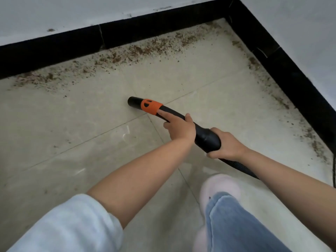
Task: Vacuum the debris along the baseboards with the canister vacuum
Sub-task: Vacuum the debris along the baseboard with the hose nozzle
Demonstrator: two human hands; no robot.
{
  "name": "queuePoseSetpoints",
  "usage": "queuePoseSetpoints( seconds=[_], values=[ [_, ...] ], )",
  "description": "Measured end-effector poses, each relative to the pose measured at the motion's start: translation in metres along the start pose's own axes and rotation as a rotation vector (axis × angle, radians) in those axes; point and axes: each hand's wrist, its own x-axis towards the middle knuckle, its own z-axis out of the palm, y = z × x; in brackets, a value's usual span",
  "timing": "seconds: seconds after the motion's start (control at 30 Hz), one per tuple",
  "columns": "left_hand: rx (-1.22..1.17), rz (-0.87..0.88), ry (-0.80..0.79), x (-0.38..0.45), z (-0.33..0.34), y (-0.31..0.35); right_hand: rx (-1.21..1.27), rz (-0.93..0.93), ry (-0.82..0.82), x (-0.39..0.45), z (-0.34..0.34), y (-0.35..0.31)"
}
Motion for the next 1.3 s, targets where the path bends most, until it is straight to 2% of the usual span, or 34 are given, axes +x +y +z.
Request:
queuePoseSetpoints(
  seconds=[0.23,0.63,1.0,1.3],
  values=[
    [-0.025,0.003,0.046,0.012,-0.019,0.000,-0.014,-0.038,-0.047,0.015,0.005,-0.021],
    [-0.130,0.035,0.236,0.066,-0.140,-0.004,-0.059,-0.272,-0.174,0.061,0.043,-0.139],
    [-0.231,0.105,0.169,0.081,-0.202,0.000,-0.143,-0.318,-0.164,0.067,0.063,-0.192],
    [-0.263,0.111,0.071,0.085,-0.205,0.015,-0.136,-0.259,-0.109,0.067,0.060,-0.200]
  ],
)
